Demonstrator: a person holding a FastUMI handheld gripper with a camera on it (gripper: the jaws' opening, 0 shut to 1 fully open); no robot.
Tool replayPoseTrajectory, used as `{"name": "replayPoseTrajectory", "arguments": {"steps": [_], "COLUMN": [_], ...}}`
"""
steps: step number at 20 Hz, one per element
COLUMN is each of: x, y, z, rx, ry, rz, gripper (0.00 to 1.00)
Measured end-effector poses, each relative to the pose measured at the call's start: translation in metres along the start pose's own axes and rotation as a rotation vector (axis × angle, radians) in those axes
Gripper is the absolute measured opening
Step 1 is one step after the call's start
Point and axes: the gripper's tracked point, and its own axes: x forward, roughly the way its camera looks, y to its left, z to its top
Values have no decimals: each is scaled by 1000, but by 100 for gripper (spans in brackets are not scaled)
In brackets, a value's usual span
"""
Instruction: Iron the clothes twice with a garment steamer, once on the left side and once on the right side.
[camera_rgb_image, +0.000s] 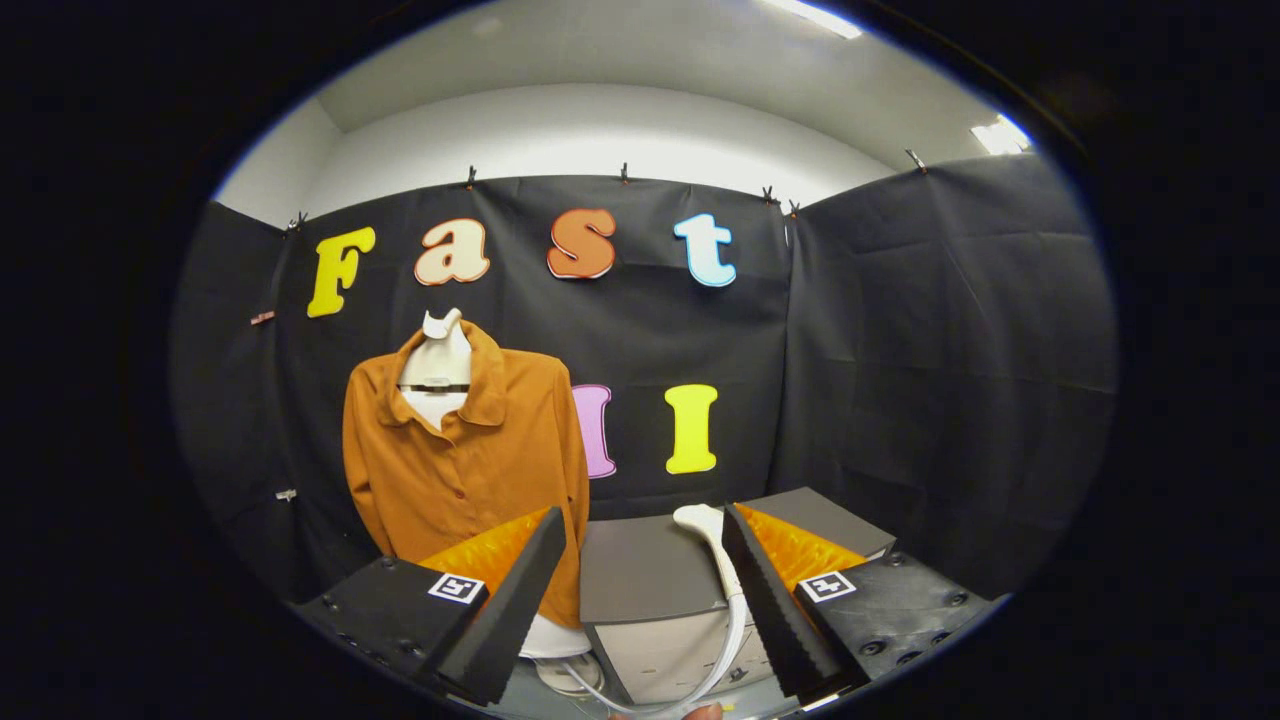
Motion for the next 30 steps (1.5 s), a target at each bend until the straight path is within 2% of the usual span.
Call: {"name": "replayPoseTrajectory", "arguments": {"steps": [5,11,17,20,22,24,26,28,30], "x": [65,139,192,213,218,220,225,225,227], "y": [-25,-76,-108,-111,-105,-114,-113,-114,-117], "z": [-46,-129,-195,-223,-236,-246,-249,-245,-244], "rx": [36,8,-5,30,44,45,104,104,127], "ry": [196,446,601,664,706,739,710,655,624], "rz": [27,-25,-43,-27,11,0,41,90,83], "gripper": [98,99,99,99,92,67,41,32,29]}}
